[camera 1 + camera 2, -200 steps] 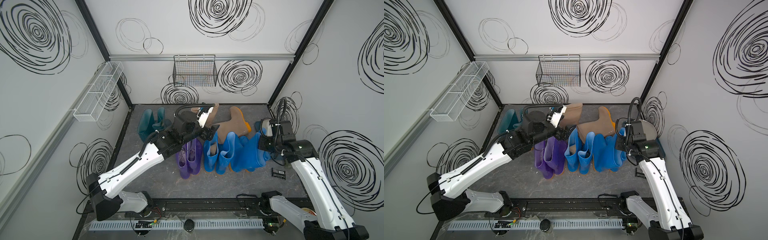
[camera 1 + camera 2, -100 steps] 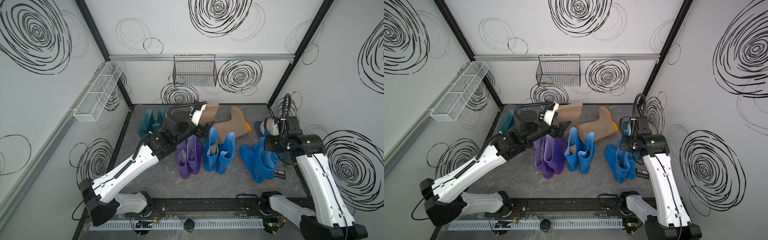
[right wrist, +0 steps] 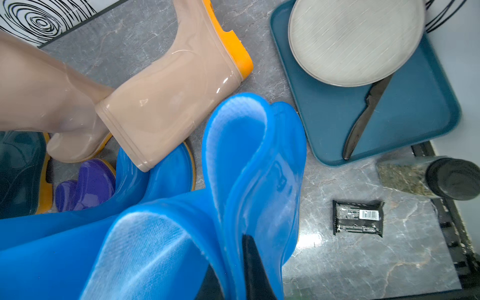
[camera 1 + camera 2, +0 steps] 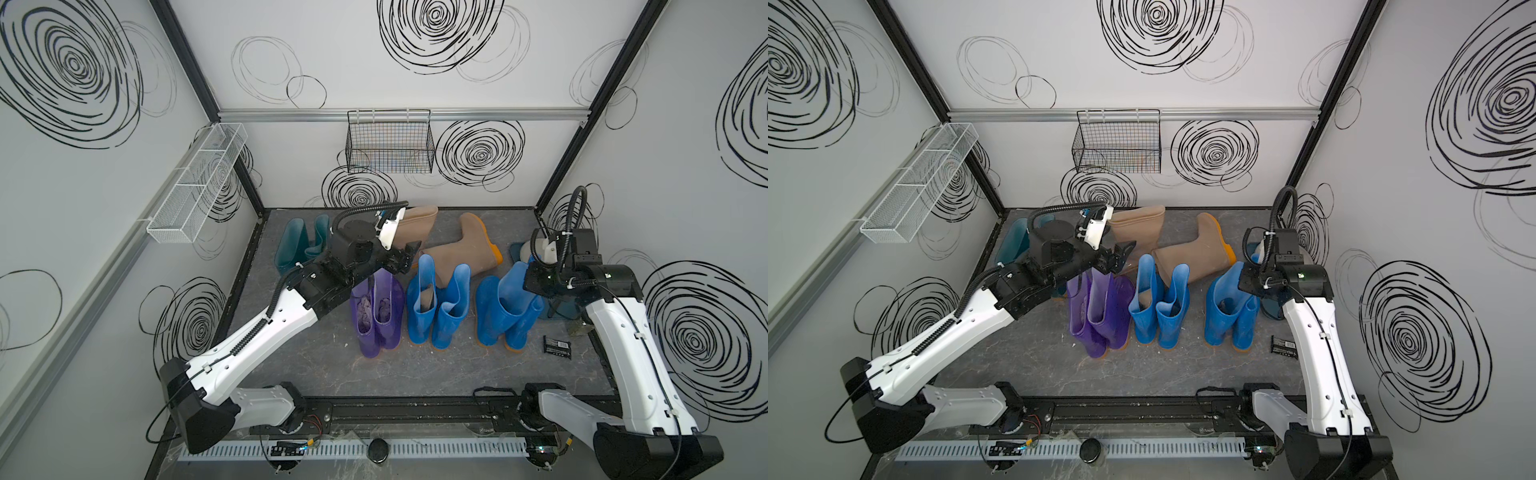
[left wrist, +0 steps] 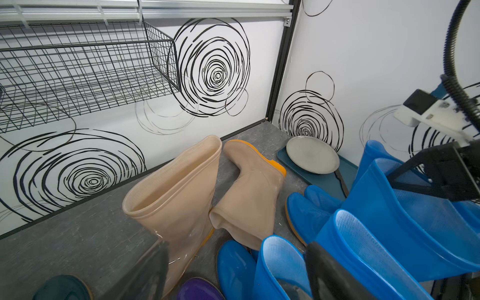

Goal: Match and arrange rain boots in pairs
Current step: Pair a pair of rain boots at the center of the board.

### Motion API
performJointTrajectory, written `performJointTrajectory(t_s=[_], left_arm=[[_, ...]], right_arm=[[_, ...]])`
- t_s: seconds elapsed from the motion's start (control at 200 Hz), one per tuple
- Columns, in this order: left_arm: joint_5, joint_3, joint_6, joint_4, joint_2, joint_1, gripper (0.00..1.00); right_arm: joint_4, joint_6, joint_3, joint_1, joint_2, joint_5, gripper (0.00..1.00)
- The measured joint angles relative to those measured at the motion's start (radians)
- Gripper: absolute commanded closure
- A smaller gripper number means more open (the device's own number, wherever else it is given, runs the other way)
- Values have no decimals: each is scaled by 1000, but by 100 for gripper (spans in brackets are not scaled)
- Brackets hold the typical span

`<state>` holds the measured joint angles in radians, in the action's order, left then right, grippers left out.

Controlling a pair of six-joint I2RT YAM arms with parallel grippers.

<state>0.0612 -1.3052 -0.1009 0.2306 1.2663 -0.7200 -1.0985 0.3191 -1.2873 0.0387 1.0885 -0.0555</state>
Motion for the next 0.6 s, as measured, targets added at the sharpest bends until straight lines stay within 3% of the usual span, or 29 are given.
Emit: performJointTrajectory(t_s=[0.075, 0.19, 0.275, 0.365, 0.6], left_arm=[[3, 0, 0, 2, 0, 10, 14], [17, -23, 9, 31, 20, 27, 13], [28, -71, 31, 60, 66, 43, 12], [29, -116, 58, 80, 122, 68, 11], [4, -223, 157, 159, 273, 160, 11]], right_arm=[[9, 2, 0, -6, 3, -13, 100], [15, -2, 6, -10, 5, -22, 81], [21, -8, 6, -10, 3, -22, 56], [43, -36, 3, -10, -9, -12, 40], [42, -112, -111, -16, 34, 40, 28]])
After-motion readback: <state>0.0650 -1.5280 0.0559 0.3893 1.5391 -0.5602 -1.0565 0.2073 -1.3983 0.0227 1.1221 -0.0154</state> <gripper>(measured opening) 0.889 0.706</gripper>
